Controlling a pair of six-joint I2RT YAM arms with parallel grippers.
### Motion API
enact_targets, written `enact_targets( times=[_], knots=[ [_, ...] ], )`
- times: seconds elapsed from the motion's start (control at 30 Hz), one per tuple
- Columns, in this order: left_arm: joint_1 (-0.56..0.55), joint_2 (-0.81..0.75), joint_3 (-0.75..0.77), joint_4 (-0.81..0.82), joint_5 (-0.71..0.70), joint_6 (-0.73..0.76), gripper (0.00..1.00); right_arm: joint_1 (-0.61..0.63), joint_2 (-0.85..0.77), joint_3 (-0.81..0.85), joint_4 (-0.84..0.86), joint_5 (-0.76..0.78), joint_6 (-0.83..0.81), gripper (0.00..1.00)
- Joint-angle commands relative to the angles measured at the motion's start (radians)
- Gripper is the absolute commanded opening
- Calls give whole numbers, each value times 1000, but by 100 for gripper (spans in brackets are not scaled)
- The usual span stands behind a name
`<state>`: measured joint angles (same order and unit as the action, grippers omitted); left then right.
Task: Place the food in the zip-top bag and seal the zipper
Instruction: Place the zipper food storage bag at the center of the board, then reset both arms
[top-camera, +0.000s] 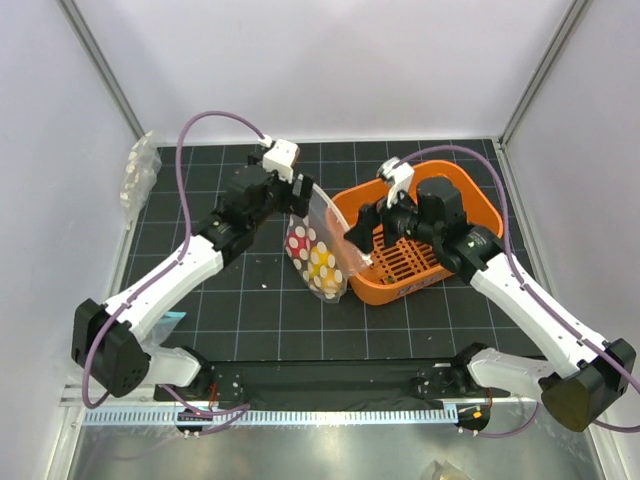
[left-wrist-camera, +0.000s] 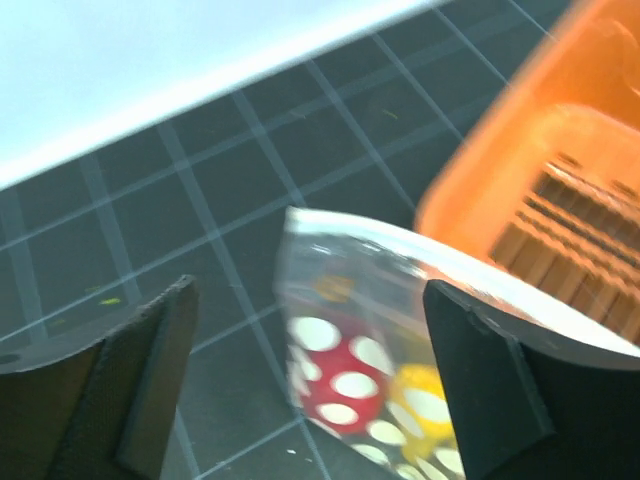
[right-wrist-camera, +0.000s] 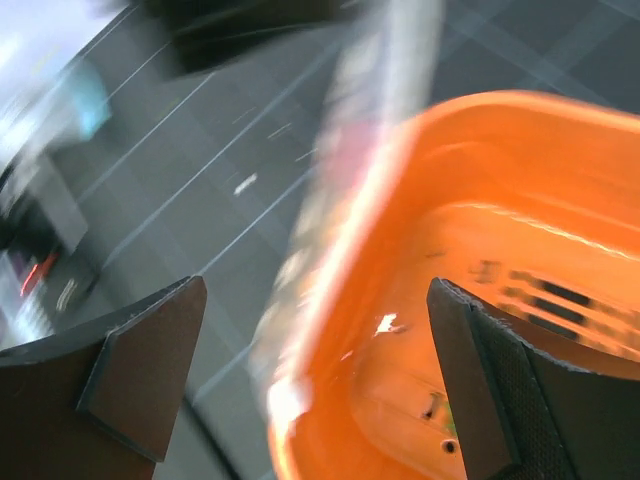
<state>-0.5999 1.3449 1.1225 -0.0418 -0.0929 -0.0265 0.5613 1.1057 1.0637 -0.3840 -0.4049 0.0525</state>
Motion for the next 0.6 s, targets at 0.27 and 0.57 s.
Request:
enact_targets(
  times=[0.27,0.57],
  knots=[
    [8,-197,114,-190,-602,-170,100,-47,244,528,-260,848,451,100],
    [9,-429,8,-467,-499,-435,100,-47,286,583,-437,850,552,100]
  ],
)
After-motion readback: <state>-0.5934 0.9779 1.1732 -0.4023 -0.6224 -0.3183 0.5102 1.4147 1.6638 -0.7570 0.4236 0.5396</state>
